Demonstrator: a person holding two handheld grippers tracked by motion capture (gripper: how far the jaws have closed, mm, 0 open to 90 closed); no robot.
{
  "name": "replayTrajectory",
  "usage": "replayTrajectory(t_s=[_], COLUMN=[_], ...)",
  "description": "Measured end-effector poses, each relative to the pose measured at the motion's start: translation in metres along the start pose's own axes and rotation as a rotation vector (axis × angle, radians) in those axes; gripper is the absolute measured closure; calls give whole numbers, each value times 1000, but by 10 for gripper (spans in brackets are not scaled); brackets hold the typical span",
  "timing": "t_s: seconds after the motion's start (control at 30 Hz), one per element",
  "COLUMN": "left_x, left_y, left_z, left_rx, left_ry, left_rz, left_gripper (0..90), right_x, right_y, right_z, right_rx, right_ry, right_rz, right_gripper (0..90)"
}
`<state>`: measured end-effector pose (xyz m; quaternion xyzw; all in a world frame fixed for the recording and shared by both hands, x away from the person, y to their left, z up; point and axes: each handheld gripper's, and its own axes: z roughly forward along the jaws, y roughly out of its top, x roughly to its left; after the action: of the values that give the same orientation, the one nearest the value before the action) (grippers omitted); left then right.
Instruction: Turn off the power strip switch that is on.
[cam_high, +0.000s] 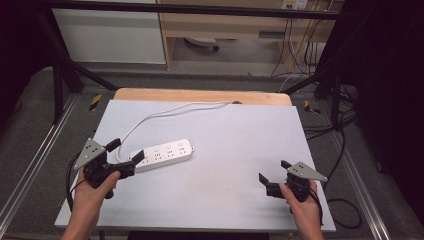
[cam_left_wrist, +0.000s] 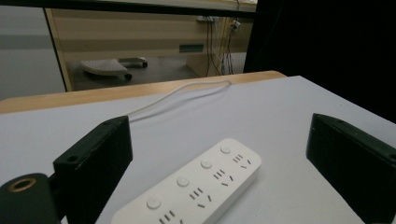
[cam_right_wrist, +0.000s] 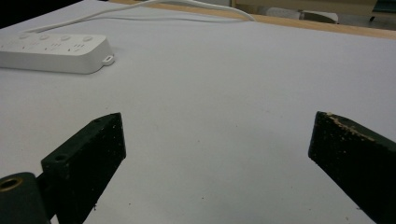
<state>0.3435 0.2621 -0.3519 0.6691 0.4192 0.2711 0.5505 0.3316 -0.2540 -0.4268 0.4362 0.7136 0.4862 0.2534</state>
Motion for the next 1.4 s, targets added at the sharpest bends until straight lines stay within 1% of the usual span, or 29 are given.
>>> replayTrajectory(t_s=[0.27,0.4,0.6,0.63,0.67,0.8,1.0,1.13,1.2,1.3,1.33,1.37,1.4], left_x=[2,4,6,6,6,8,13,15,15,16,17,17,17], left_y=[13,17,17,17,17,16,14,12,10,7,6,5,4], left_z=[19,28,44,47,50,64,83,88,89,89,89,89,90], left_rx=[-13,-14,2,5,13,34,52,65,71,78,81,80,86], left_ry=[0,4,8,9,13,11,17,18,20,25,25,22,22], left_rz=[-2,0,8,15,23,25,9,0,3,3,-3,-10,-9], left_gripper=[70,71,71,71,71,71,79,80,84,119,126,141,169], right_x=[0,-1,-1,-1,-1,1,0,0,0,-1,-1,-1,-1], right_y=[0,0,0,0,-1,-1,-2,-2,-2,-2,-2,-2,-2], right_z=[0,0,0,0,0,0,1,1,1,2,2,2,2], right_rx=[2,2,1,2,3,6,11,15,16,16,17,19,19], right_ry=[2,-1,-4,-3,-4,-7,-6,-5,-5,-8,-9,-8,-8], right_rz=[-1,-3,-3,-1,-4,-6,-3,-7,-5,0,1,2,2], right_gripper=[32,32,31,31,31,32,35,35,35,35,35,36,36])
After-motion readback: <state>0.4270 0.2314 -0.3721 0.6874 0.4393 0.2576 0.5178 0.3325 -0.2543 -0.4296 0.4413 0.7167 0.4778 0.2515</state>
